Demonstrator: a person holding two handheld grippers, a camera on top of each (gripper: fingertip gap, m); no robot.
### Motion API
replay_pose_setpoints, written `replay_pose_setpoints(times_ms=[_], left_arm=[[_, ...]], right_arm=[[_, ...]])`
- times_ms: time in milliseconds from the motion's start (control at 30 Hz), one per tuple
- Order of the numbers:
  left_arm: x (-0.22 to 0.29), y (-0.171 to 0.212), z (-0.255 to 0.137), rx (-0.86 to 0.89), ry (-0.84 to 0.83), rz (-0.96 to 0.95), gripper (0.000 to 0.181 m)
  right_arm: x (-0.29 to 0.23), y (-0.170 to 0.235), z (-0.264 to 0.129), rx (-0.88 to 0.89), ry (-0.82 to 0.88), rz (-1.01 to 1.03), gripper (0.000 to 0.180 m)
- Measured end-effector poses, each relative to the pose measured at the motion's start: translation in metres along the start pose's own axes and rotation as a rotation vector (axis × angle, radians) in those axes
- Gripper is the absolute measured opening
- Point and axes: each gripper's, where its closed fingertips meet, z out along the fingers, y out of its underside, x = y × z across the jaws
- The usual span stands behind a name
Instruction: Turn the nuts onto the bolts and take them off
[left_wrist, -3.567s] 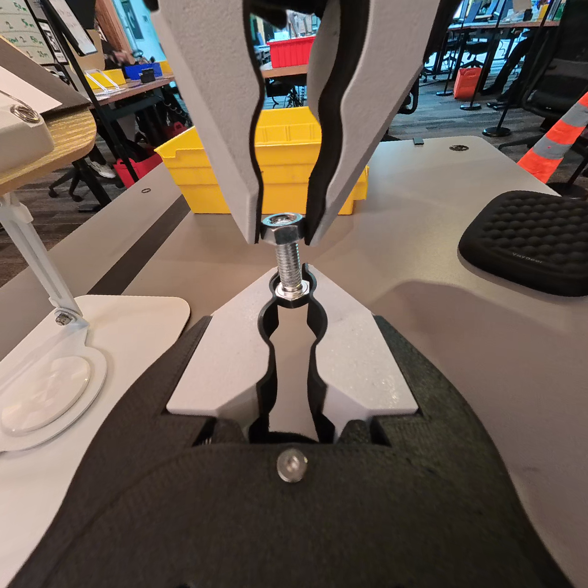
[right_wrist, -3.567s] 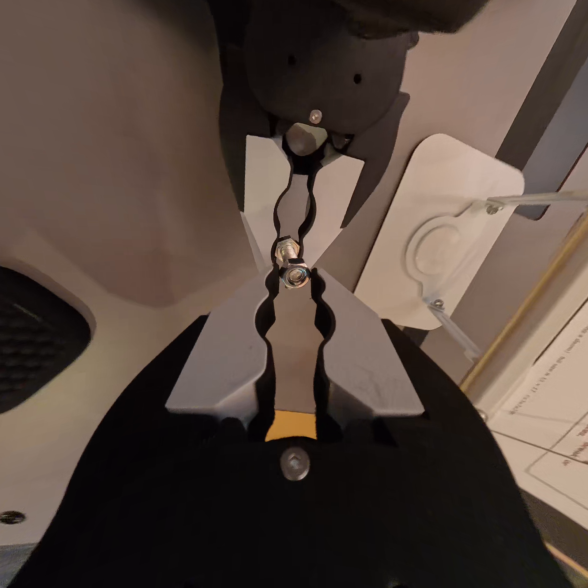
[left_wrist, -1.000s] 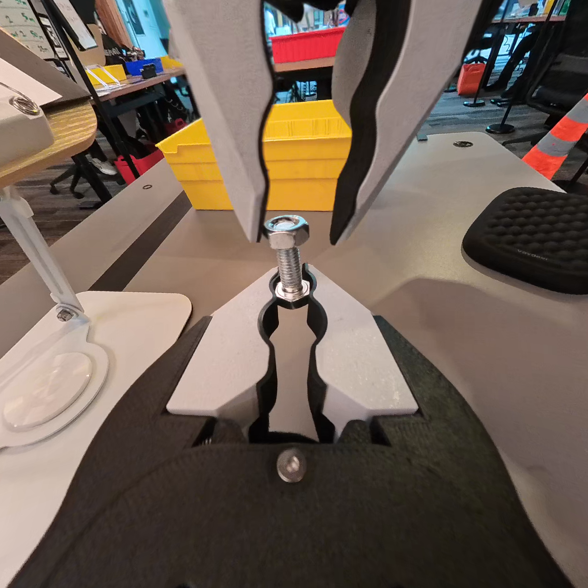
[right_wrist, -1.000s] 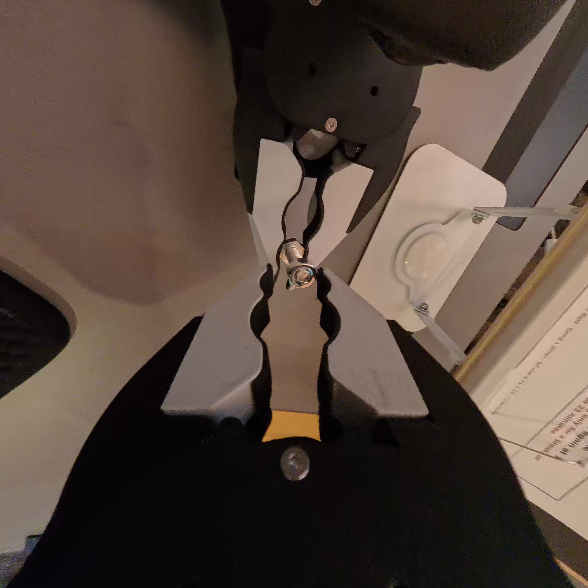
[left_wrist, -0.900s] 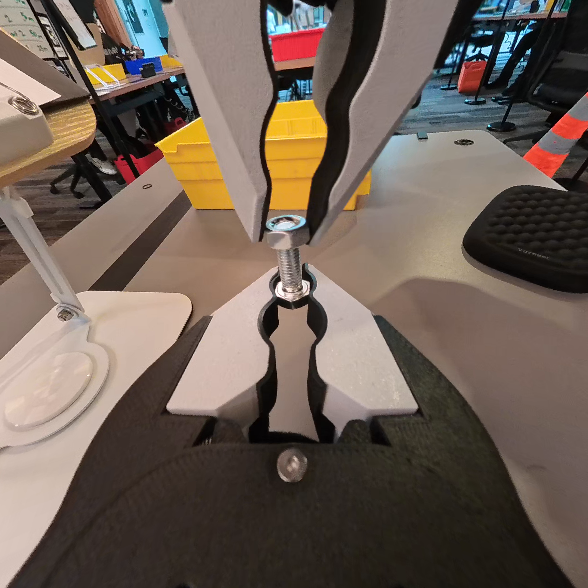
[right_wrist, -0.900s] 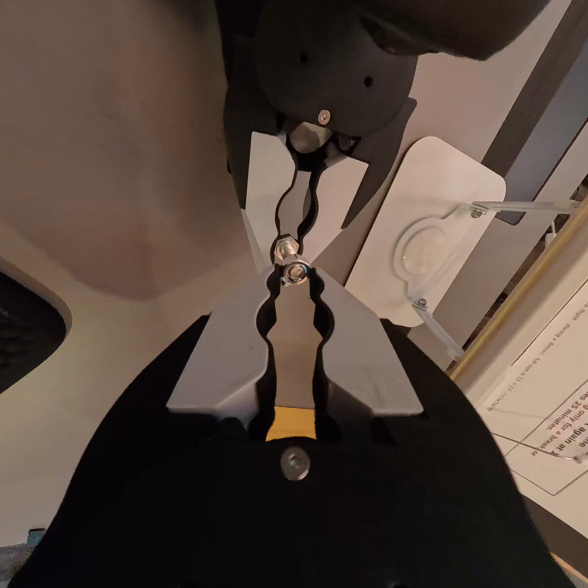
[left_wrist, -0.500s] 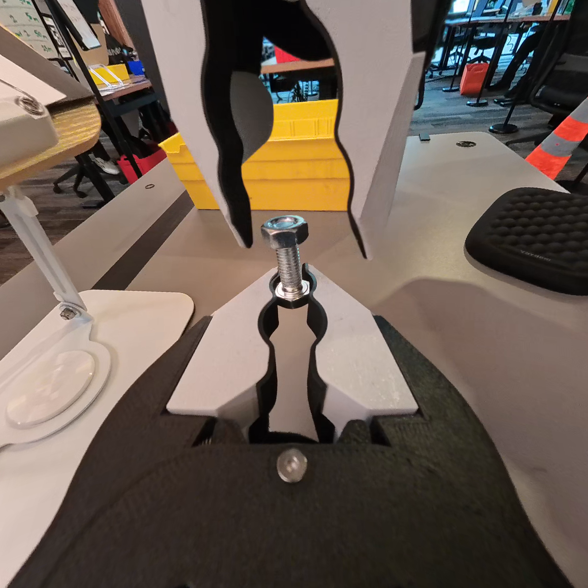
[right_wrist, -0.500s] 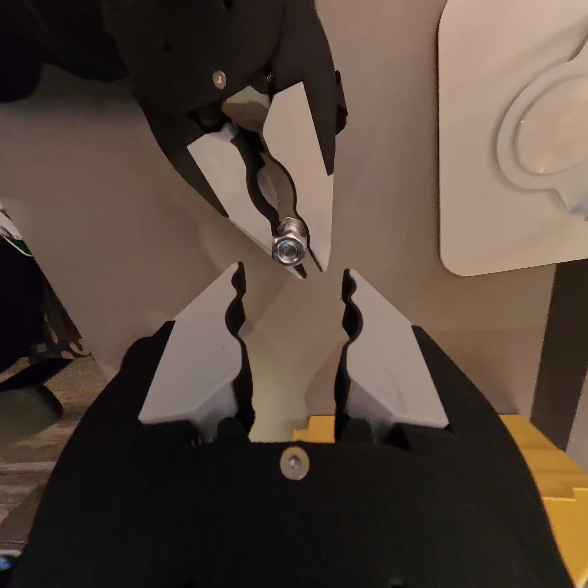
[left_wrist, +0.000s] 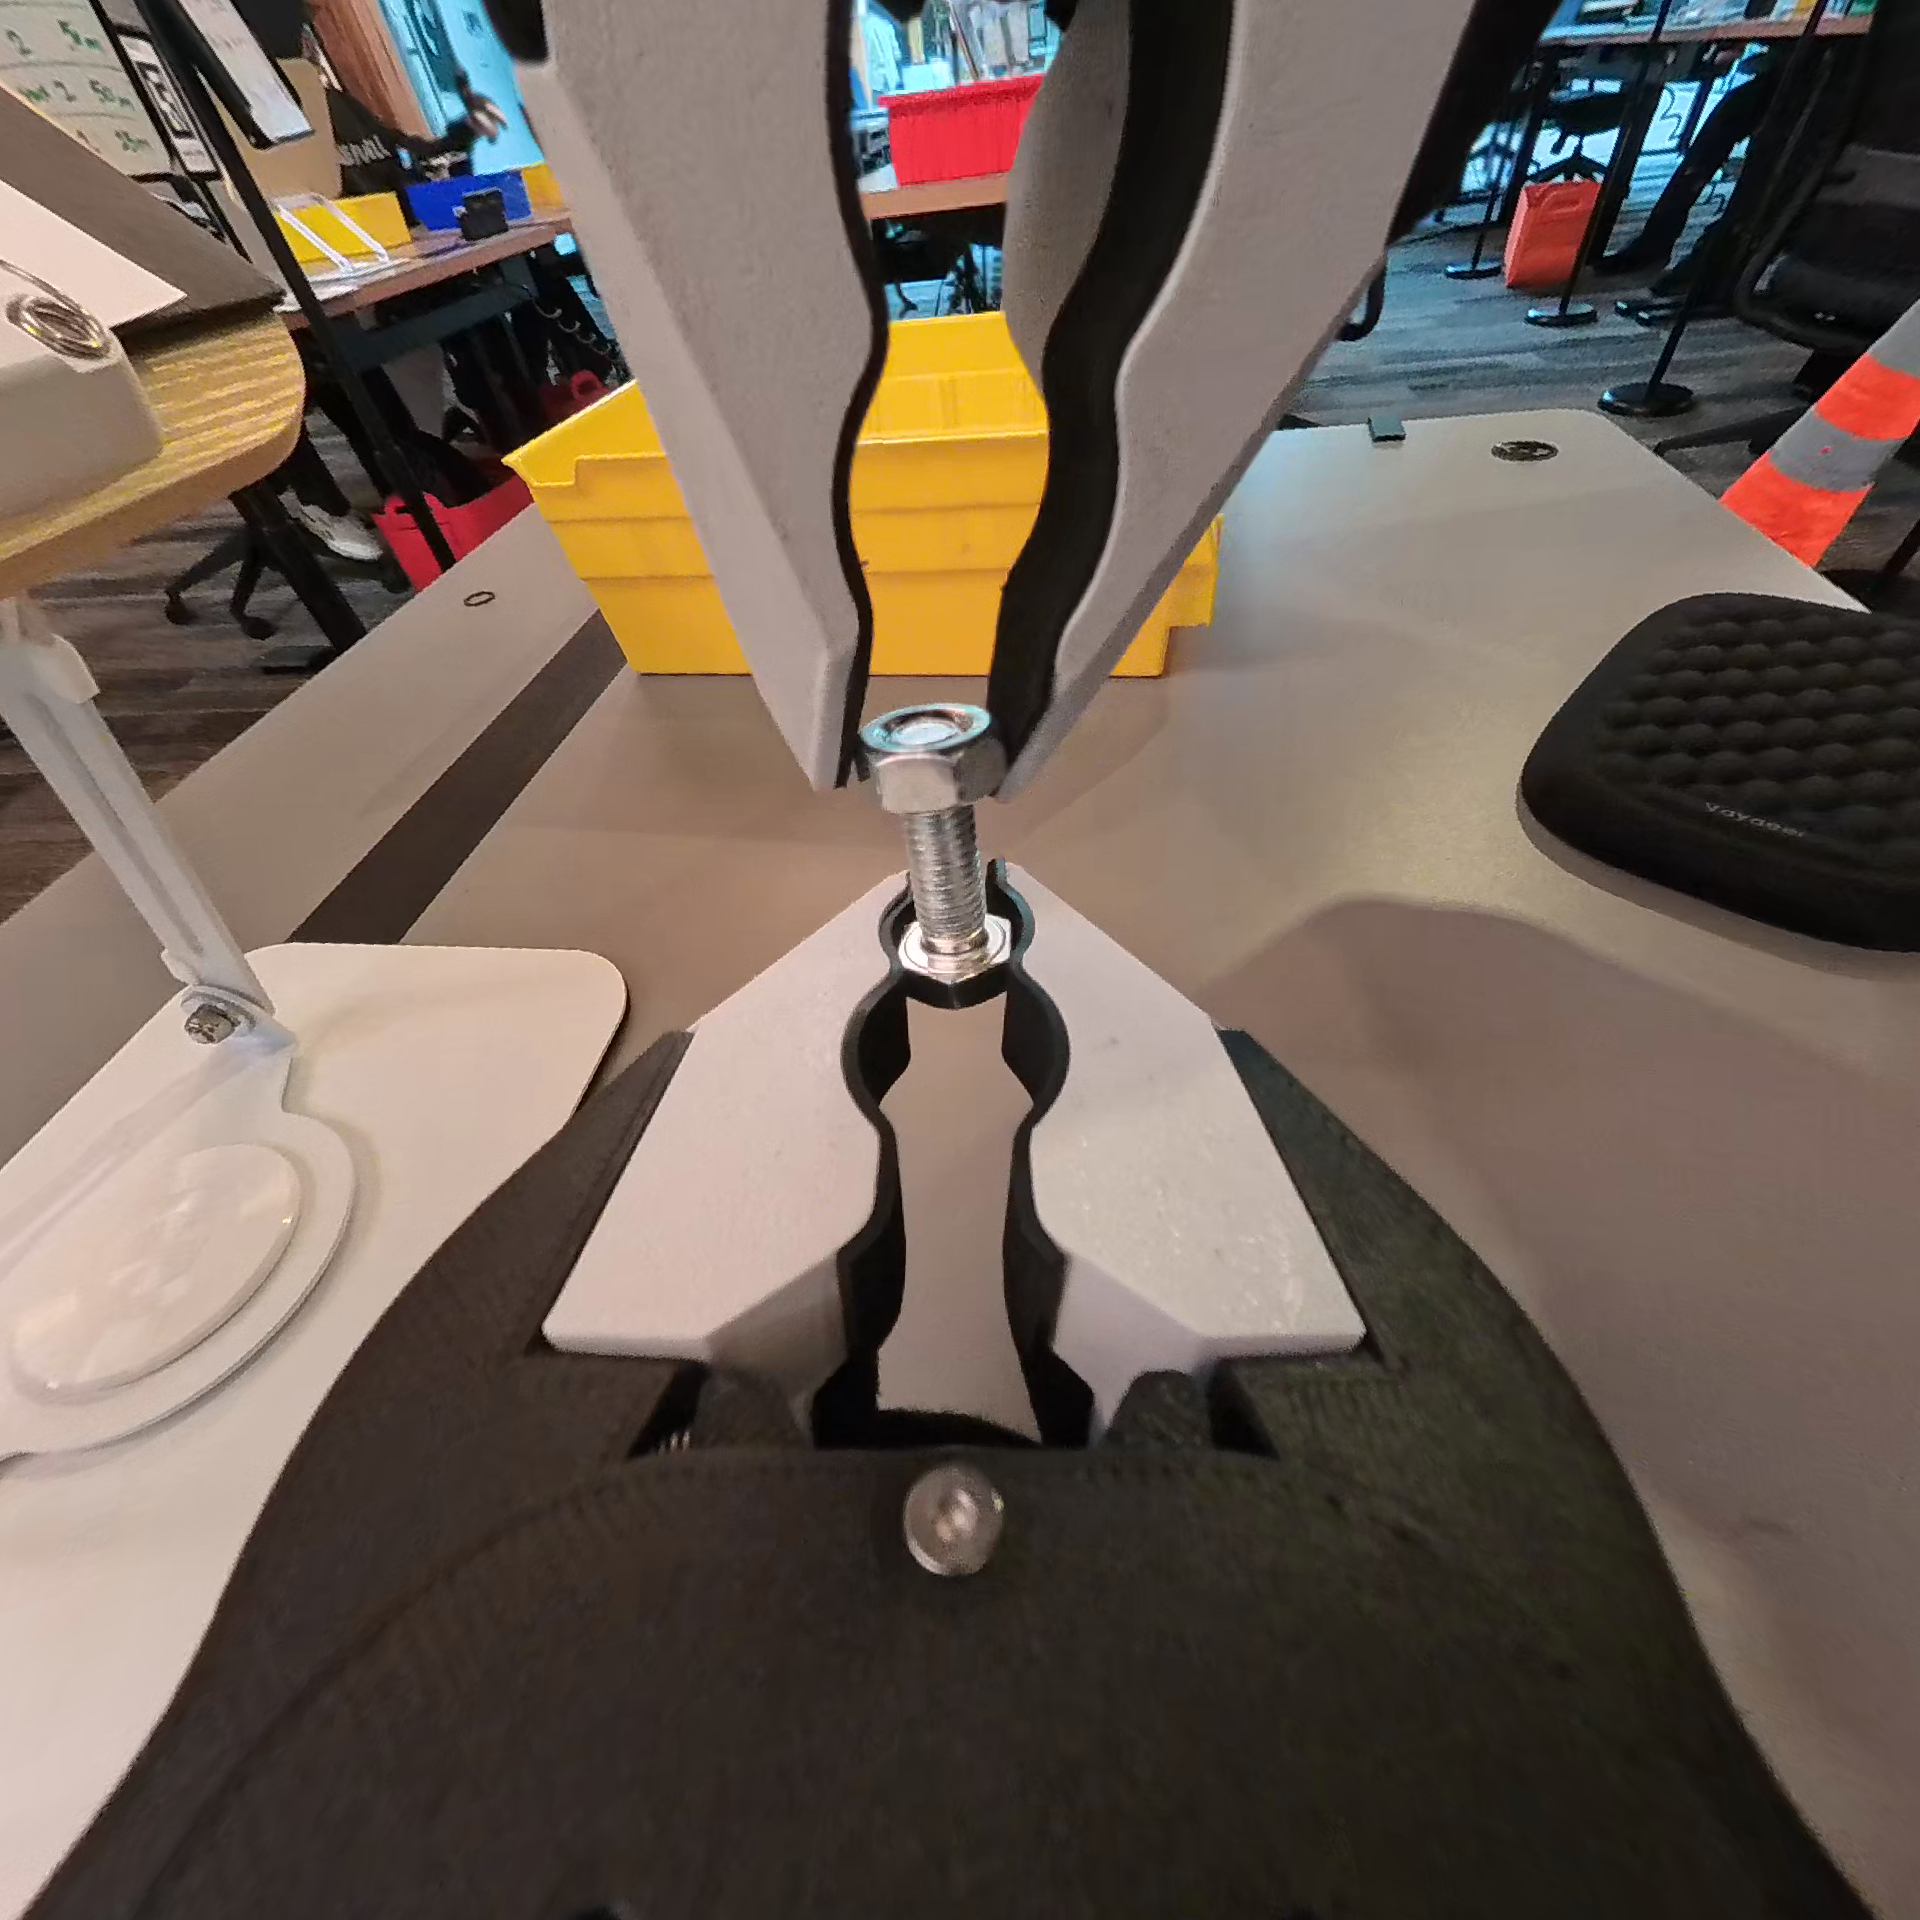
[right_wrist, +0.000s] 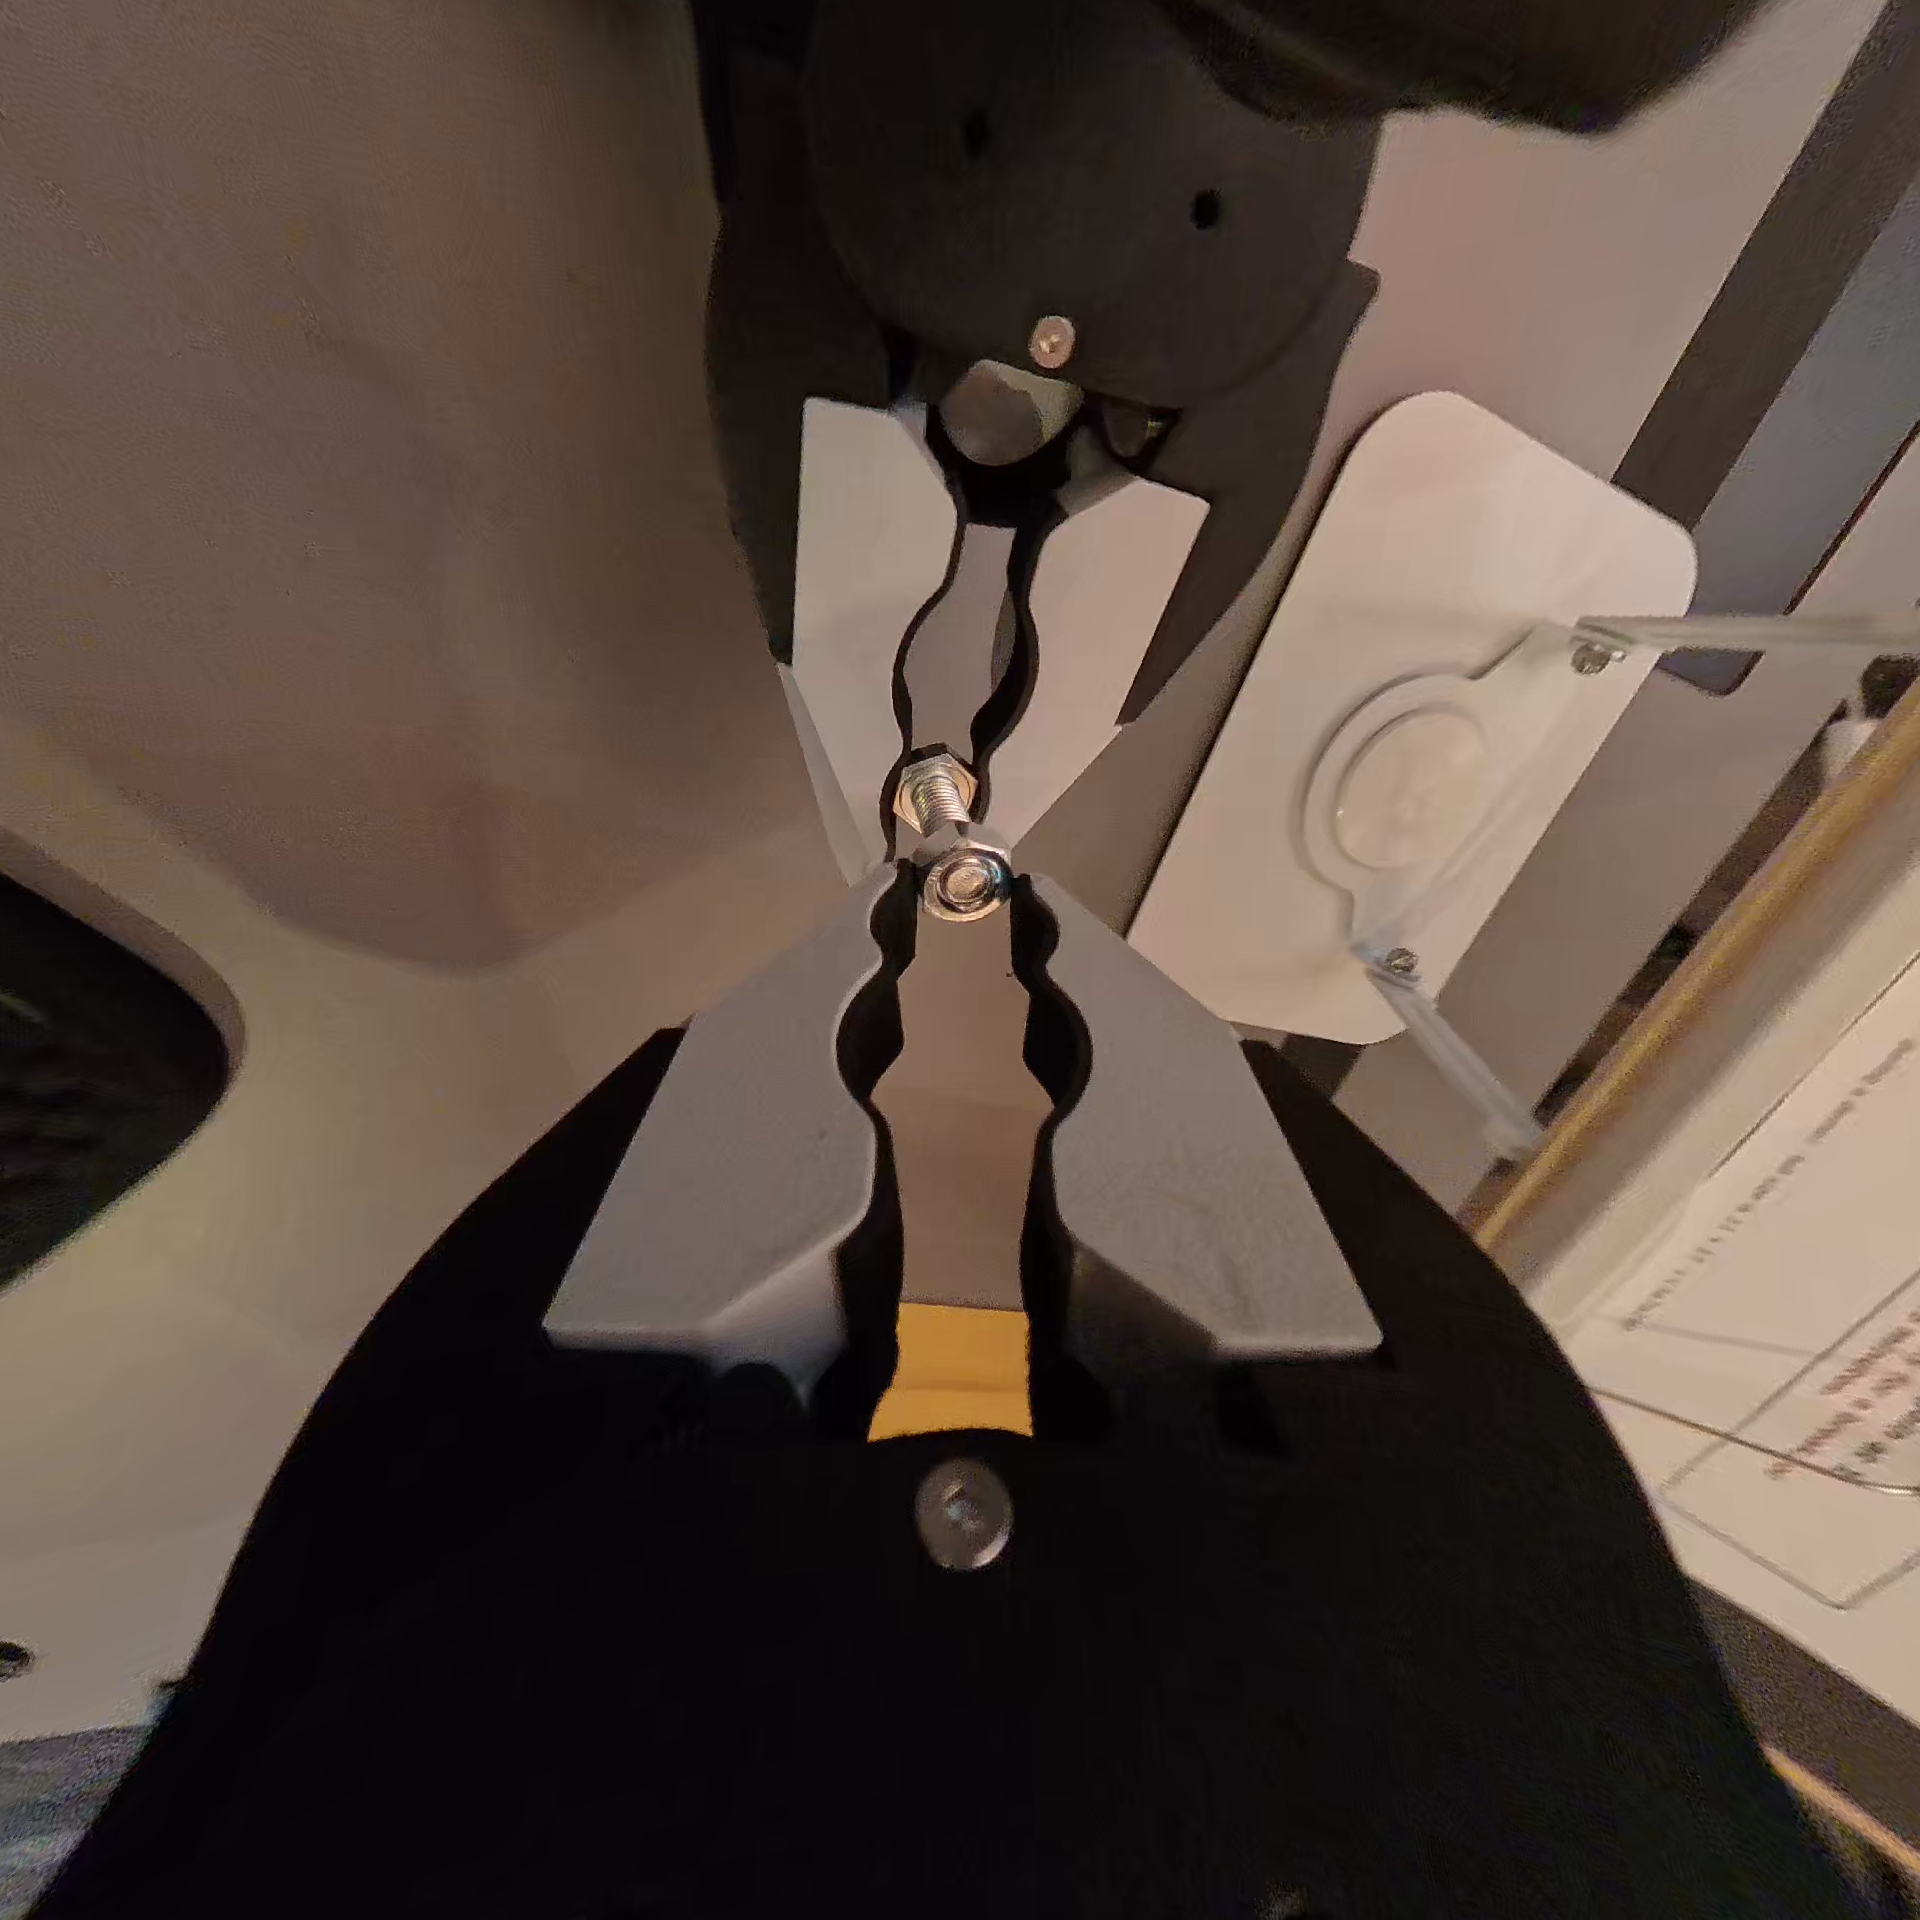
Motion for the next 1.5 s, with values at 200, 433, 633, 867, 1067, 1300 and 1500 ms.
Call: replay_pose_setpoints(times_ms=[200,433,633,867,1067,1300,1500], left_arm=[[-0.001,0.001,0.000,-0.003,-0.001,0.001,0.010],[-0.002,-0.001,-0.001,0.012,-0.003,-0.012,0.010],[0.000,-0.001,0.000,0.009,0.002,-0.007,0.010],[-0.001,0.000,0.001,0.004,-0.002,-0.006,0.010],[-0.001,0.000,0.001,0.004,-0.003,-0.008,0.010],[-0.003,-0.001,-0.001,0.012,-0.006,-0.015,0.010],[-0.002,0.000,0.000,0.008,-0.004,-0.012,0.010]], right_arm=[[-0.009,-0.008,-0.002,0.134,-0.269,0.597,0.027],[-0.009,-0.002,-0.005,0.134,-0.192,0.389,0.037],[0.000,-0.004,-0.002,0.049,-0.021,0.087,0.027],[0.000,-0.004,0.000,0.050,-0.040,0.128,0.017],[-0.008,-0.013,-0.001,0.207,-0.326,0.697,0.034],[-0.001,-0.005,-0.008,0.206,-0.177,0.389,0.039],[0.003,-0.011,-0.009,0.109,0.023,0.000,0.023]])
